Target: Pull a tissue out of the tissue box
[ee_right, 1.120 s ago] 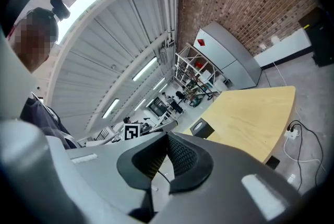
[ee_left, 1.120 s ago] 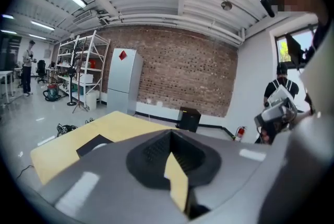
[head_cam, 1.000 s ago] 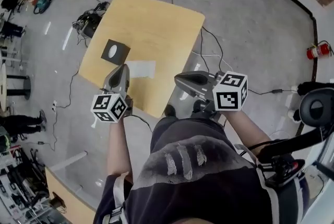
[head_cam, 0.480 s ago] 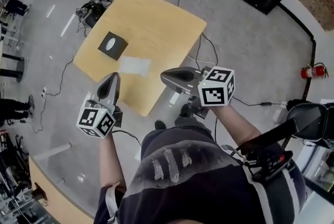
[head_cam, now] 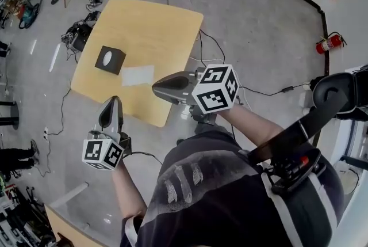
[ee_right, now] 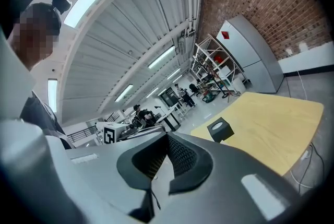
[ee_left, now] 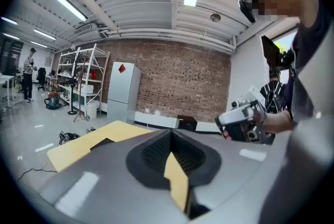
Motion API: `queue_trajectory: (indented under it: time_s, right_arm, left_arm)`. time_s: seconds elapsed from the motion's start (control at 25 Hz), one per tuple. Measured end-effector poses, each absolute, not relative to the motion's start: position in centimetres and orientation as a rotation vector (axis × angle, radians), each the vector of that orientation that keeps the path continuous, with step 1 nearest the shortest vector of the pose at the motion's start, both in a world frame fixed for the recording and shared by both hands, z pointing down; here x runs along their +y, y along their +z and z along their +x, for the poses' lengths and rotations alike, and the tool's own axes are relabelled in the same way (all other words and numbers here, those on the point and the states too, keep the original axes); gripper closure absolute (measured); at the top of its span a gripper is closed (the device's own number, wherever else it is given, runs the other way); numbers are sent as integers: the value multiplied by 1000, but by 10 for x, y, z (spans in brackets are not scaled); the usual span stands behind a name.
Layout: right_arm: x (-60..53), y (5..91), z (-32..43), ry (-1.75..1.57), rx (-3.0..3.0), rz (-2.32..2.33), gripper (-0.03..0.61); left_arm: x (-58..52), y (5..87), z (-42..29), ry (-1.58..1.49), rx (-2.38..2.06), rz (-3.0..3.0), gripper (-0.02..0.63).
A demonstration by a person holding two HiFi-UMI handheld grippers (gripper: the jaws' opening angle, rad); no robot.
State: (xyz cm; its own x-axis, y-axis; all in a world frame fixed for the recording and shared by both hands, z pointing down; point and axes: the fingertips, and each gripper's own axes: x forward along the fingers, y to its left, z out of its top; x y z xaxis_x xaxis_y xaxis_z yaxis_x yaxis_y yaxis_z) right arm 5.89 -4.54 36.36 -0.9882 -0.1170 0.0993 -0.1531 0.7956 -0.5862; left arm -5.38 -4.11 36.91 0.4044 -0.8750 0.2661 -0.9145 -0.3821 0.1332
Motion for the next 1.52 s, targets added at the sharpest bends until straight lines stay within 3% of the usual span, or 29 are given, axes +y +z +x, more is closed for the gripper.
queue_trajectory:
  time_s: [0.84,1.52]
  right_arm:
    - [78,354,-30,708,-2889,294,580]
    - [118,348,-1,716,-2917,195,580]
  left_arm:
    - [82,356,-103,67,-1429,2526,614]
    - [126,343,-56,34,-1458,2513,614]
